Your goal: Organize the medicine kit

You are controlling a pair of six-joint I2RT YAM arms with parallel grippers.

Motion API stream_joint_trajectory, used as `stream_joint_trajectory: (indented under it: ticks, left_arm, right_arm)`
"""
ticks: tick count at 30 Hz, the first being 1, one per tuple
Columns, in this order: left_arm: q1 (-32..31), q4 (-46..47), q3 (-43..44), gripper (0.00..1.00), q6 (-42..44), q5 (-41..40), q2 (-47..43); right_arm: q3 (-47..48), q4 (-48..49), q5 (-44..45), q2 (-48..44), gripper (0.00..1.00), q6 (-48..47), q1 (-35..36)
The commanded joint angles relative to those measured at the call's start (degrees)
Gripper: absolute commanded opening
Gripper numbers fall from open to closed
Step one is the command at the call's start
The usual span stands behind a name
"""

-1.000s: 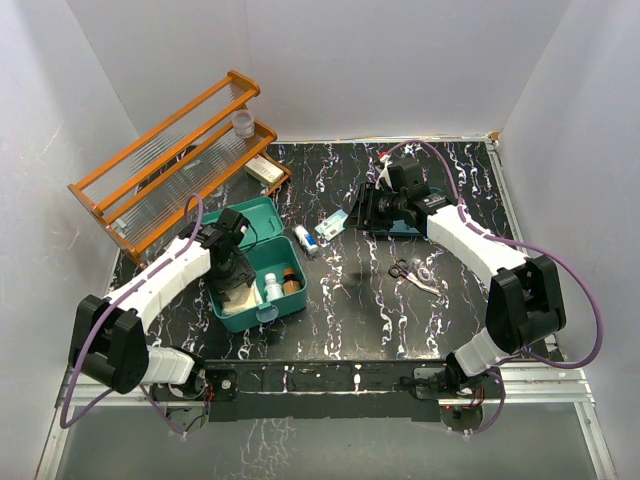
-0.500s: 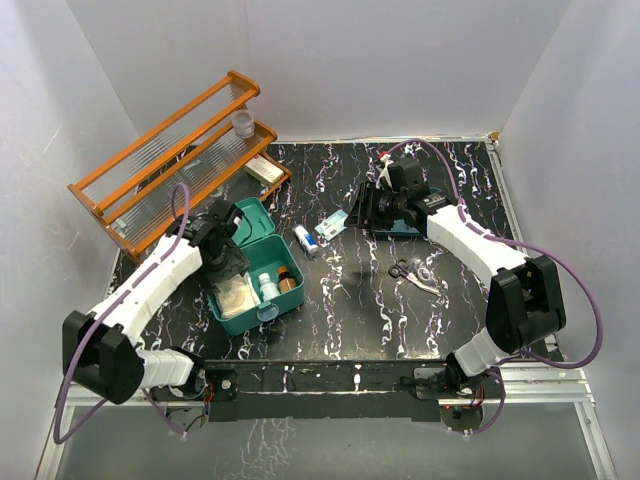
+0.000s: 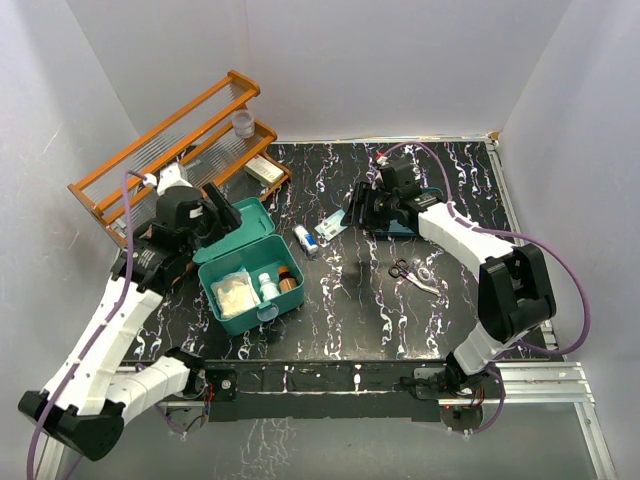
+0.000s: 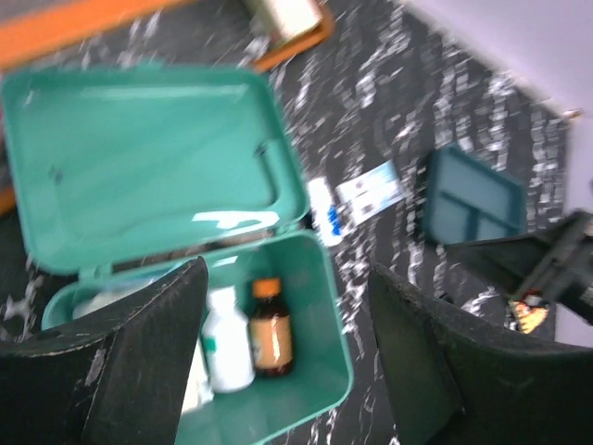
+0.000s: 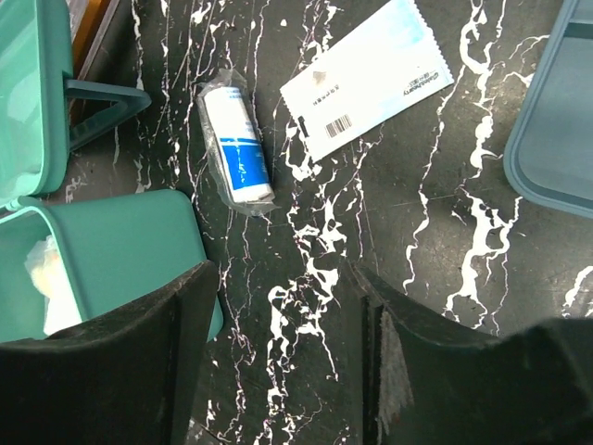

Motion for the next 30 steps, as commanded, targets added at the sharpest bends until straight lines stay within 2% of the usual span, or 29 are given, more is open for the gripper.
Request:
stream_joint_trajectory:
  ticks: [1, 5, 11, 22, 25, 30]
  left_arm:
    - [0.21, 18.28, 0.09, 0.7, 13.03, 1.68, -3.78]
    - [0.23, 23.04, 1.82, 0.74, 18.21, 3.0, -3.77]
    - [0.21, 23.91, 4.79, 0.78, 23.38, 4.83, -0.81]
    - [0.16, 25.7, 1.27, 0.86, 20.12, 4.72, 3.05]
    - [0.21, 24.9, 1.91, 0.98, 19.37, 5.28, 4.72]
    - [0.22, 23.69, 2.61, 0.99, 17.56, 8.59, 7.07]
  right_arm:
    - [2.64, 2.27, 3.61, -1.05, 0.56, 0.04, 1.15]
    - [2.89, 2.74, 6.97, -0.49, 0.58, -0.31, 4.03]
    - [6.27, 3.03, 12.37, 4.88, 0.58, -2.09, 9.26]
    - [20.13, -2.45, 15.99, 21.47, 0.53, -7.5, 15.75]
    - [20.7, -2.38, 16.85, 23.22, 0.5, -6.48, 15.99]
    - [18.33, -1.39, 15.1, 24.13, 0.45, -6.48, 16.05]
